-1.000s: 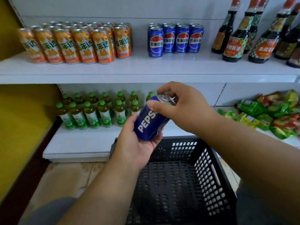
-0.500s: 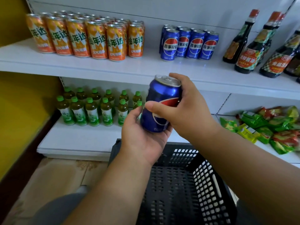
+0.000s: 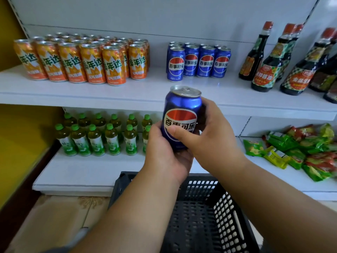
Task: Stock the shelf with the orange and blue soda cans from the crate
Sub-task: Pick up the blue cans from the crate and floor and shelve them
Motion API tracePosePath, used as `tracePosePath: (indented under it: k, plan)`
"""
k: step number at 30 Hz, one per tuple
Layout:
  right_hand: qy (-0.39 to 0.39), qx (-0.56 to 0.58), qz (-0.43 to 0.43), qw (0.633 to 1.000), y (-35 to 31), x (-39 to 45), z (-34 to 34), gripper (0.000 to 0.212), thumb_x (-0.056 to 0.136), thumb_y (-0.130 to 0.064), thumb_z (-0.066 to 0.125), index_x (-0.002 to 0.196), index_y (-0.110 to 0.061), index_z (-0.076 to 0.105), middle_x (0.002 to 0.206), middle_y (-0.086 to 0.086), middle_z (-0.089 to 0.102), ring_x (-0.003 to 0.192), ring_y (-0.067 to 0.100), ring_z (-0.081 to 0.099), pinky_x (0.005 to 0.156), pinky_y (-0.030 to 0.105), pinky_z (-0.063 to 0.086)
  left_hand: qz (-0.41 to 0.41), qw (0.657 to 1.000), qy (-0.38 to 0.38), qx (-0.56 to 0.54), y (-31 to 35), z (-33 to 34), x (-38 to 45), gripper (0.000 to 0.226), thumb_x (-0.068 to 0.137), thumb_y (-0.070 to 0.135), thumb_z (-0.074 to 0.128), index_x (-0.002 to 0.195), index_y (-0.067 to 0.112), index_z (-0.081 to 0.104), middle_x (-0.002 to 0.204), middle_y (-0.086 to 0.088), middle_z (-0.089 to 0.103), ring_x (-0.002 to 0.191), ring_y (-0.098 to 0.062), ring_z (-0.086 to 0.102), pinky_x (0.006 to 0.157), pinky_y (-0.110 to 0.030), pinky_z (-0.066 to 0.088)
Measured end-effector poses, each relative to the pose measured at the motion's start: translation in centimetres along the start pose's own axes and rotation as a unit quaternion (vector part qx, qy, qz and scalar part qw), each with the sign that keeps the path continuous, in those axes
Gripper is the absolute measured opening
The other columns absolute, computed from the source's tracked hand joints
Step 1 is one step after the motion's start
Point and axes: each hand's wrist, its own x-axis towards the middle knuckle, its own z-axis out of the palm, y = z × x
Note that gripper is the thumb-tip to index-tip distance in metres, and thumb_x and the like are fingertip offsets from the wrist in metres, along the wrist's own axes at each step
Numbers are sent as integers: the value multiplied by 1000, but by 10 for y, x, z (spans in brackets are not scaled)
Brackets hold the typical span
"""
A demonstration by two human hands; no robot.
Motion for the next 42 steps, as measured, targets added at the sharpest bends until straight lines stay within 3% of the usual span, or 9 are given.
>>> tracePosePath:
  k: [3,8,13,16,19,23,31,36,42]
  plan:
    - [30,16,-2,999,1,17,-15,78,65,-35,90,129,-26,45,113,-11,70,97,-3,67,88,24,56,-5,1000,-2,18,-3,26,17,48,87,36,48,114,5,71,104,-17,69,97,-33,67,89,-39,55]
    - [61,6,-12,998,1,54,-29,77,64,-39,90,127,-29,48,112,-14,68,98,-1,67,90,31,56,15,997,-29,71,-7,62,41,42,88,36,42,94,9,74,98,-16,72,96,-31,69,100,-41,50]
    - [110,23,-35,993,9,101,-39,68,70,-35,87,126,-26,50,107,-15,68,93,-2,66,87,32,57,85,971,-9,224,3,89,81,38,94,36,45,108,14,73,97,-11,76,88,-24,74,71,-32,58]
    - [112,11,-32,993,21,134,-39,68,71,-36,87,128,-24,51,108,-15,68,95,0,66,89,32,57,200,899,41,387,22,91,118,31,95,32,46,107,19,71,100,-10,75,91,-25,73,73,-39,61]
    - [99,11,-7,995,39,162,-34,70,73,-33,86,132,-24,49,111,-15,66,99,2,65,91,30,56,294,742,45,601,37,83,149,29,93,39,44,101,24,67,103,-6,71,96,-26,67,85,-46,57]
    - [81,-16,22,996,64,196,-31,69,77,-30,84,133,-24,46,108,-15,61,97,4,60,90,28,54,301,556,48,773,49,73,184,21,100,30,49,116,20,58,115,-2,64,94,-17,56,75,-29,42]
    - [78,-49,66,994,99,256,-21,66,80,-29,82,133,-22,45,123,-3,64,112,17,63,92,35,54,329,432,78,836,40,68,205,67,94,38,57,150,19,27,154,-2,32,139,-21,34,109,-34,34]
    - [72,-58,52,994,108,280,-7,71,78,-28,83,136,-20,45,126,-2,64,114,17,62,94,35,52,254,425,79,865,41,67,212,91,91,53,55,157,20,1,166,0,-1,151,-20,11,119,-35,19]
    - [89,-103,64,989,109,299,2,71,80,-30,81,139,-17,43,141,10,45,115,28,58,93,35,48,216,395,72,890,44,69,217,93,93,59,47,157,17,-5,166,0,-6,152,-20,4,121,-38,13]
